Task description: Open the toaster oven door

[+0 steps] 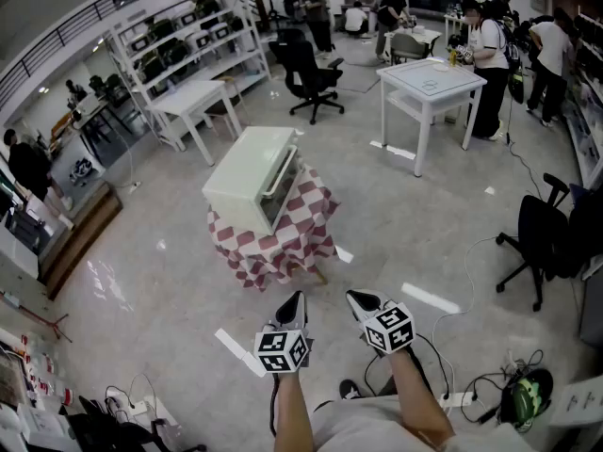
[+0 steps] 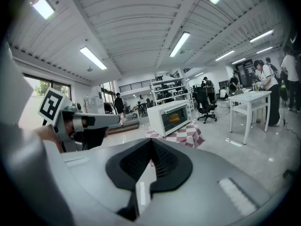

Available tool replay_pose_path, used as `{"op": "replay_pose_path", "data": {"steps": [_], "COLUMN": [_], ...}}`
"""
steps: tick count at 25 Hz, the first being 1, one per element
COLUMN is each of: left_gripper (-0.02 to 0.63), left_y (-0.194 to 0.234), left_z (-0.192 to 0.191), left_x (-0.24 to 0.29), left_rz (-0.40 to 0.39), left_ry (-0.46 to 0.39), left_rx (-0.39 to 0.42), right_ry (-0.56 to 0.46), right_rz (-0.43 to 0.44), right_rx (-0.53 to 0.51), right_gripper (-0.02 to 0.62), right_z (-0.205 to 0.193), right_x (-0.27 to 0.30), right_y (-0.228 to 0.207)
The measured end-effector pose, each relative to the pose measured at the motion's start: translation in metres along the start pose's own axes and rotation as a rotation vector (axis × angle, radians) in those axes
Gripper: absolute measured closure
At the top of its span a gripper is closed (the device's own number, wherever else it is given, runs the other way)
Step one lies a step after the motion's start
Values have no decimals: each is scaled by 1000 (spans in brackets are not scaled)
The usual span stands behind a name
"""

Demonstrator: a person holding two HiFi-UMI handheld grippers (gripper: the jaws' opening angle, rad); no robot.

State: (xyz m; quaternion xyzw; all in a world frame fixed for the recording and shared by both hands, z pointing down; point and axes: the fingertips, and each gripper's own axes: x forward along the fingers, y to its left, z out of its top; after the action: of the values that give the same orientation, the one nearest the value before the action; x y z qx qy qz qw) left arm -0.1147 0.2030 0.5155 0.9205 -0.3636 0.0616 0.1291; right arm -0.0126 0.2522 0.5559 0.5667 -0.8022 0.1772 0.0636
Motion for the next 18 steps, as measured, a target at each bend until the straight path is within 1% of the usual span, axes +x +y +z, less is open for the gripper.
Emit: {"op": "replay_pose_path", "data": {"steps": [3,8,12,15,17,18], "left_gripper": [601,601,601,600,600,601], "left_y": [5,12,17,22,31,36], "left_z": [5,13,8,0,-2,-2], "left_x": [-4,-6,-14,-14,-13,-13], "left_rz": [-2,-2,6,10,23,30], "left_ry": [12,13,17,31,33,33], "left_rx": [-18,-12,-21,-27,-35,-42], "right_ry": [23,-1,-28,-29,-3,25], "right_rz": [-15,-13,40,80,104,116], "right_rx": [-66,-40,26,70,59,34], "right_gripper": [594,595,594,594,594,592], "right_z": [-4,0,2,-1,-8,-14], "right_x": [1,4,1,4,10,14], "right_y": [5,8,19,24,27,29]}}
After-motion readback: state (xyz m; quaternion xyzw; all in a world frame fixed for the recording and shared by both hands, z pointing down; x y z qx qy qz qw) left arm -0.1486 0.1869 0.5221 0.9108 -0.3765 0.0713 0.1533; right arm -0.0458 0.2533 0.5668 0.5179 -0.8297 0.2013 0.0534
